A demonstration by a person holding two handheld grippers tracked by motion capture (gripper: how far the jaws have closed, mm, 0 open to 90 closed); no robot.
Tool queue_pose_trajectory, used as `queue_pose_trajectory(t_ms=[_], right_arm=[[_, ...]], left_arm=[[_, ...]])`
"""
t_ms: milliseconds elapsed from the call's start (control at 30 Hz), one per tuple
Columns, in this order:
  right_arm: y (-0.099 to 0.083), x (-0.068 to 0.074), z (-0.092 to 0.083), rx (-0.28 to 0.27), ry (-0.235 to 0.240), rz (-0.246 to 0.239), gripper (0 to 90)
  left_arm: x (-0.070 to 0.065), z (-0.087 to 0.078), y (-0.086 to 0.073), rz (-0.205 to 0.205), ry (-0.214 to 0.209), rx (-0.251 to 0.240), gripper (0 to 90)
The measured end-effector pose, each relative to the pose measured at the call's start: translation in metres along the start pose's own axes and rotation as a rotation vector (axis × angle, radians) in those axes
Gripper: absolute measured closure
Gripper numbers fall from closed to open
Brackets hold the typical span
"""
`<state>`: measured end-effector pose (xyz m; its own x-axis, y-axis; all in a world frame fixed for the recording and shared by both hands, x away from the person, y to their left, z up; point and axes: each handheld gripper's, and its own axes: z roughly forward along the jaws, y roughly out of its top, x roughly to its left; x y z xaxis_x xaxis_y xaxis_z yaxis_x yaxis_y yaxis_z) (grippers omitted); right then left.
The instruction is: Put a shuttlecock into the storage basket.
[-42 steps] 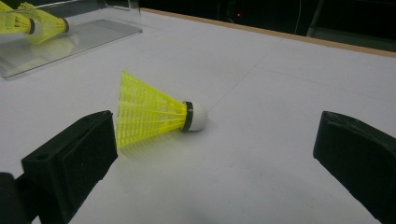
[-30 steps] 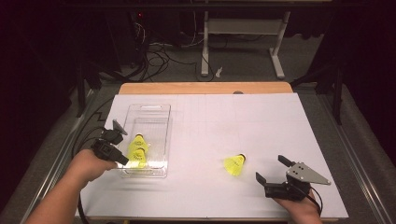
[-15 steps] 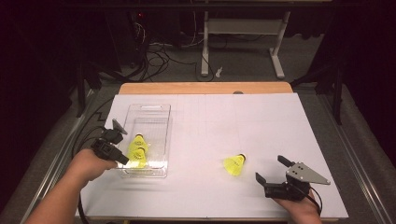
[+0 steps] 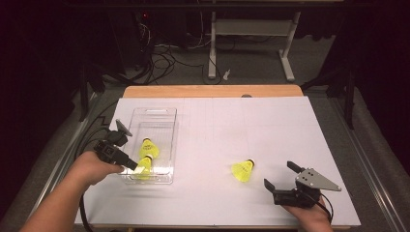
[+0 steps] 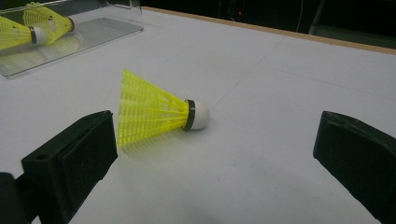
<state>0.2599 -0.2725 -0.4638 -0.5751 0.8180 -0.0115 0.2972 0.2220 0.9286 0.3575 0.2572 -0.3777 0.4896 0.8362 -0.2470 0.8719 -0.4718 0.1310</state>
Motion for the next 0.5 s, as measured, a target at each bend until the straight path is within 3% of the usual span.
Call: queue_pose_trajectory(t_ms=[33, 367, 500], right_arm=[[0.0, 0.0, 0.0, 0.001, 0.0, 0.0, 0.2], [0.0, -0.001, -0.001, -0.005, -0.004, -0.001, 0.2], [0.0, -0.001, -0.001, -0.003, -0.004, -0.001, 0.2]], left_arm=[[-0.003, -0.002, 0.0, -0.021, -0.004, 0.008, 65.0], [-0.014, -0.015, 0.008, -0.008, 0.014, 0.001, 58.5], [-0.016, -0.016, 0.01, -0.006, 0.024, 0.009, 52.2]])
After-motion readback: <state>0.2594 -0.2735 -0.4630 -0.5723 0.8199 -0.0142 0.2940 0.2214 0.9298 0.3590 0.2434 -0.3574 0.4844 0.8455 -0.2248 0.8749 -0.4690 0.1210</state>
